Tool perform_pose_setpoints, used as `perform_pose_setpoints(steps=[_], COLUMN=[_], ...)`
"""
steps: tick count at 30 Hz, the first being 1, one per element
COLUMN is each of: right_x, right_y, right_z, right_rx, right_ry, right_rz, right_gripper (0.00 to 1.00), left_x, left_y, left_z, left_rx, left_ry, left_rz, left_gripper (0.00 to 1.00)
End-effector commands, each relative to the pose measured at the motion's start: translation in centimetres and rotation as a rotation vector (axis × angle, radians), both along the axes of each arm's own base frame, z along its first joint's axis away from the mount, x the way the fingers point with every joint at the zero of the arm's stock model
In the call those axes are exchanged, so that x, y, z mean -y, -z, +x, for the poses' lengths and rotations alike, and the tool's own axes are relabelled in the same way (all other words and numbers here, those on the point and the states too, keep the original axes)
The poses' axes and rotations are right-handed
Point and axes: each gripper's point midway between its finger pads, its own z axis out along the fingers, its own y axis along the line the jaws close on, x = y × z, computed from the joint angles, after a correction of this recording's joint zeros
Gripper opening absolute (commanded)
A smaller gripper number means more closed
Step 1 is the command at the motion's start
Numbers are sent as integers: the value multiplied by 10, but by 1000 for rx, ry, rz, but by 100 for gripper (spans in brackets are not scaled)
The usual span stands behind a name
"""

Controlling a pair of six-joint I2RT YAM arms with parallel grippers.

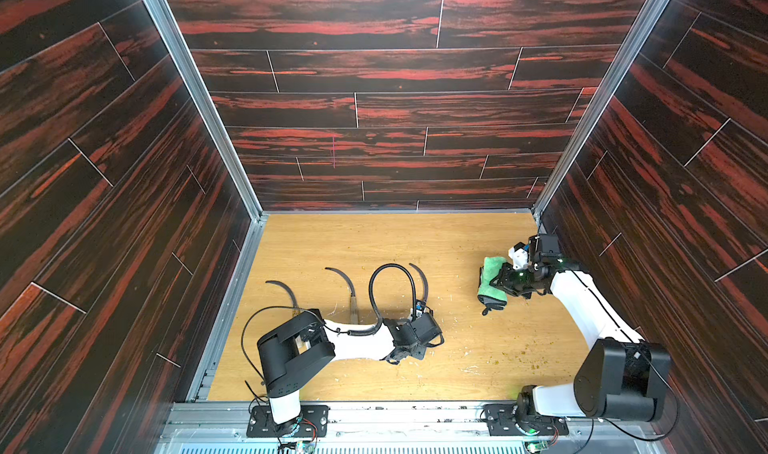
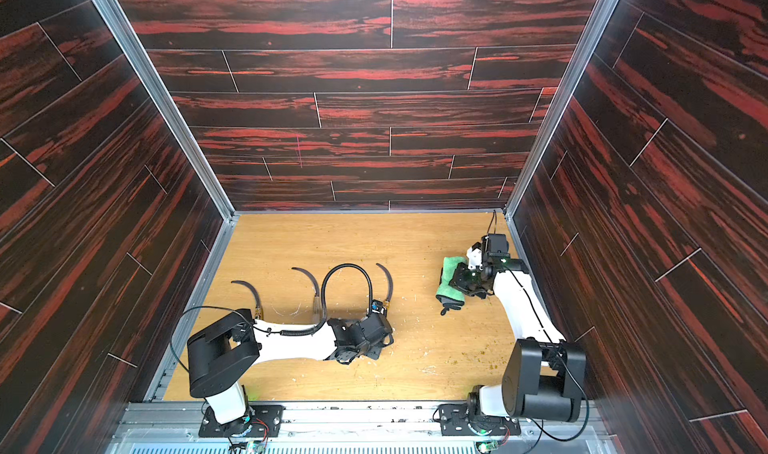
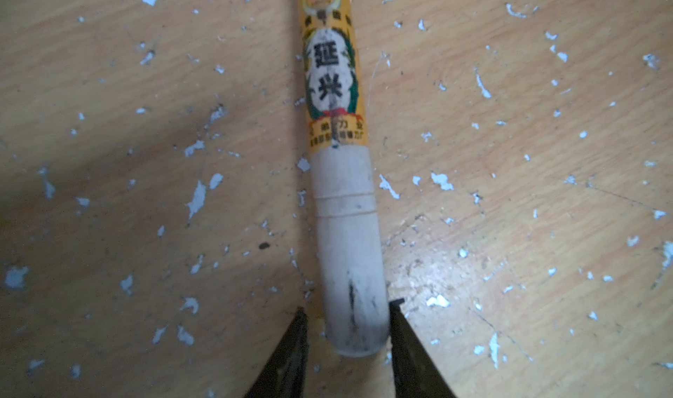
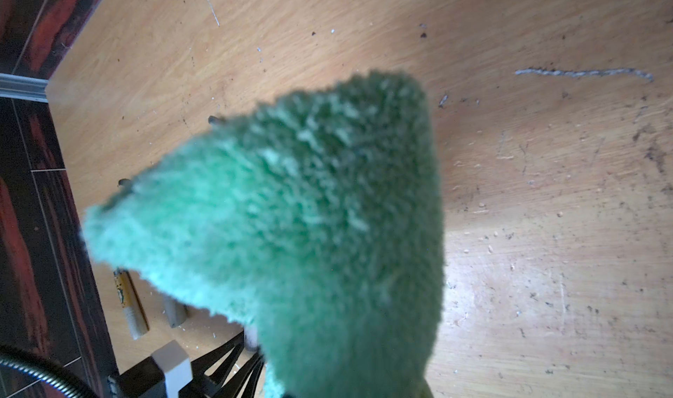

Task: Wipe small sickles with rags
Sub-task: Pick up the small sickle from the center of the board.

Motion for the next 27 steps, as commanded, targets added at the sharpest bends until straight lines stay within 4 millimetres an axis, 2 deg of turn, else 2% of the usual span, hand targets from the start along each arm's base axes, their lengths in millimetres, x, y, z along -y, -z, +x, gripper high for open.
perform_pose_setpoints(steps=[1, 9, 17, 23, 27], right_x=[-4, -10, -12, -18, -35], right_y=[-16, -14, -18, -21, -25], right_z=[0, 2, 2, -1, -5], right_rx=[28, 25, 31, 26, 27], right_ry=[-5, -22, -32, -67, -122], right_rz=[1, 1, -3, -15, -34], right_gripper=[8, 8, 8, 8, 8], left_x=[1, 0, 2, -10, -15], left_y=[3, 7, 5, -19, -37], left_z=[2, 4, 4, 4, 3], left_rx=[-15, -29, -32, 20, 98], left_ry=[10, -4, 7, 84, 185], left_rz=[14, 31, 36, 83, 77], left_gripper=[38, 35, 27, 18, 17])
